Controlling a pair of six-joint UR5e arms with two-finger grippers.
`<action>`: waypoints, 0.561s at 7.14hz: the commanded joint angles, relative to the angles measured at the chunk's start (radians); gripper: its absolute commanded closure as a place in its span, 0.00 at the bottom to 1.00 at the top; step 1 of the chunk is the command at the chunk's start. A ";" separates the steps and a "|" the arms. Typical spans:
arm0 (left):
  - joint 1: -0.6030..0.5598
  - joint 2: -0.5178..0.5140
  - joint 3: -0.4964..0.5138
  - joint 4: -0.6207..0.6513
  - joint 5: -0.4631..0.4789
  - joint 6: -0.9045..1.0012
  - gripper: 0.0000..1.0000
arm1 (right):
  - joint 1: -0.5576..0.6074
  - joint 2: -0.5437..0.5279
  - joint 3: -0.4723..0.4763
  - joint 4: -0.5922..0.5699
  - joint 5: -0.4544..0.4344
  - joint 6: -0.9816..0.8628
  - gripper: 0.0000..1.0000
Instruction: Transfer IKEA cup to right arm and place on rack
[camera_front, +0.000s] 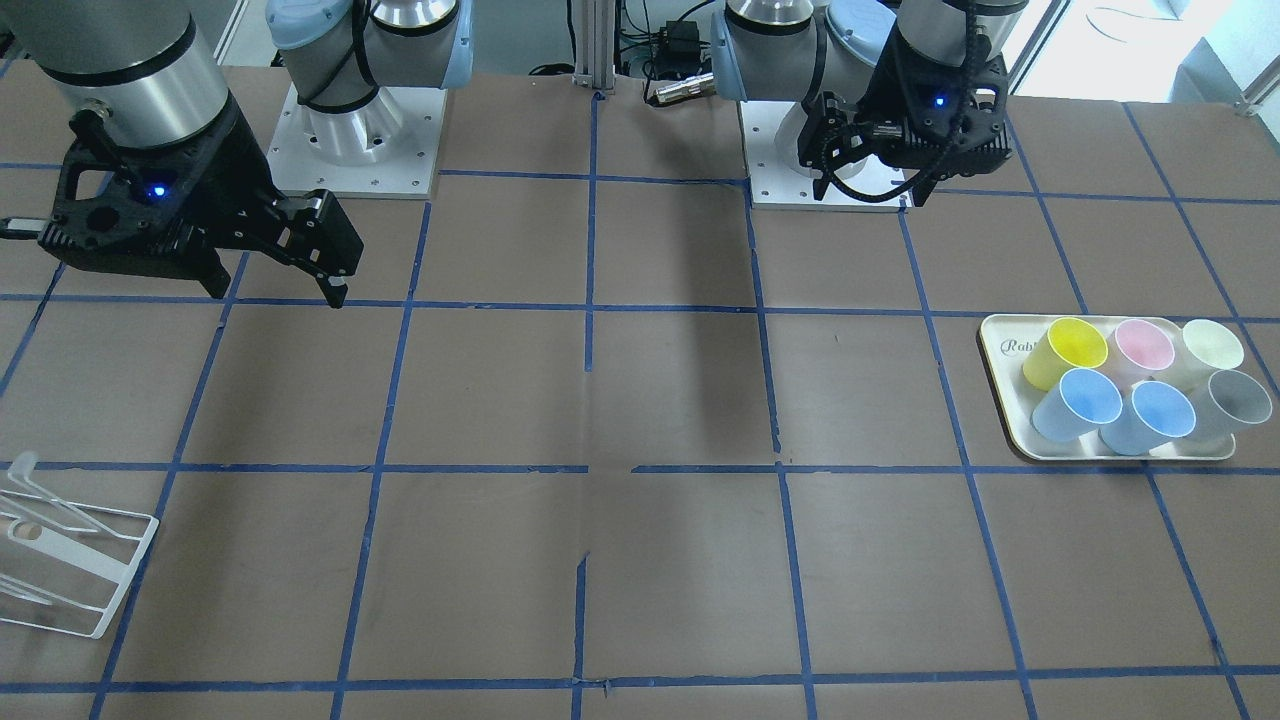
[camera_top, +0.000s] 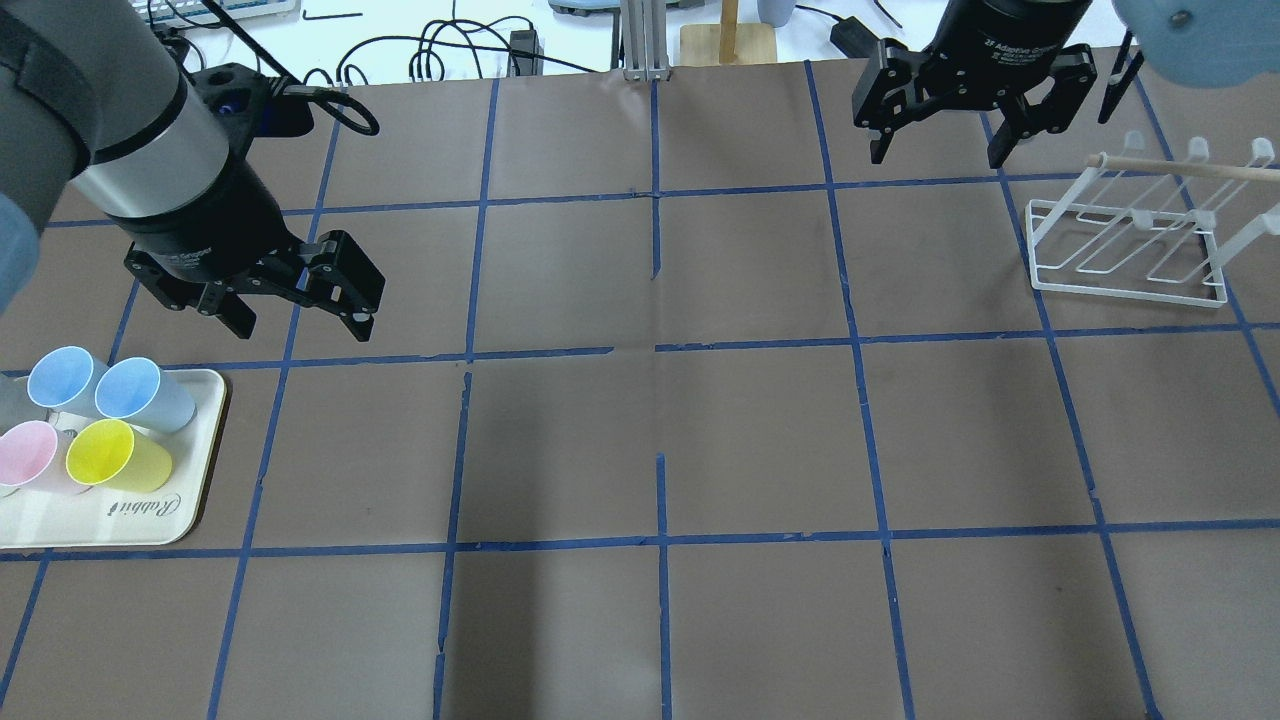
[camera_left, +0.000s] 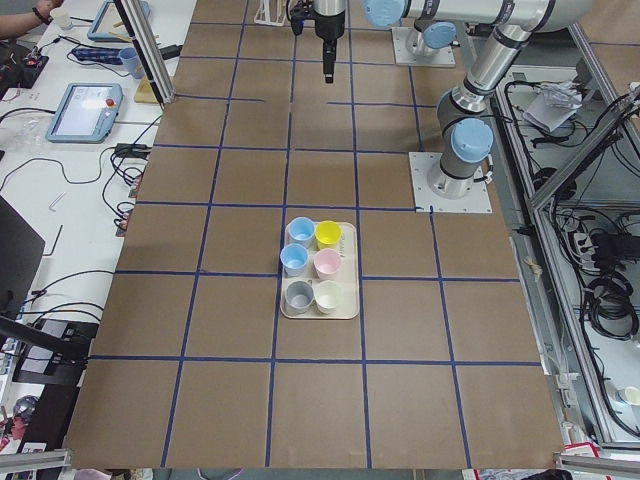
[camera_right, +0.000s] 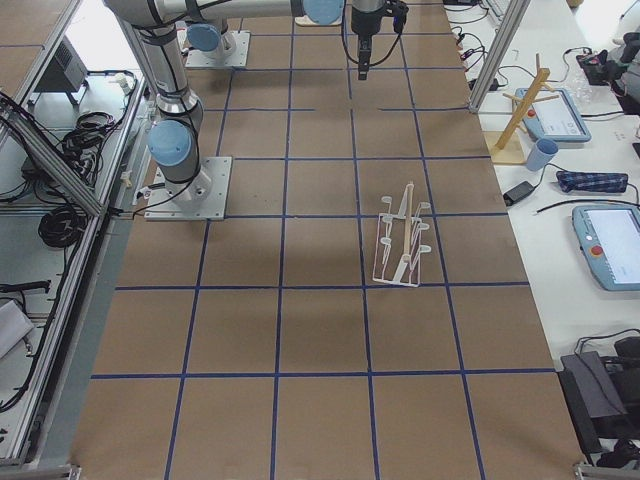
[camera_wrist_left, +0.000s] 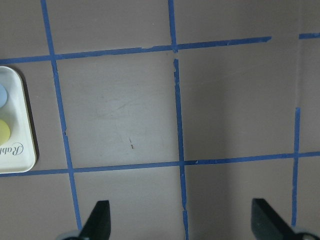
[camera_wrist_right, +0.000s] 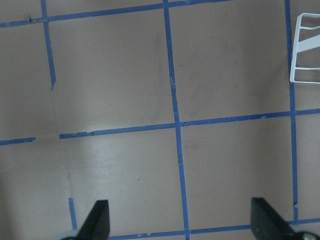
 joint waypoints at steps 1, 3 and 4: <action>-0.001 -0.002 -0.006 0.011 -0.001 -0.002 0.00 | 0.000 0.000 0.001 0.000 -0.002 0.000 0.00; -0.001 0.001 -0.009 0.015 0.001 0.007 0.00 | 0.000 0.000 0.001 0.000 -0.002 0.000 0.00; -0.004 0.005 -0.008 0.018 -0.001 0.004 0.00 | 0.000 0.000 0.001 0.000 -0.002 0.000 0.00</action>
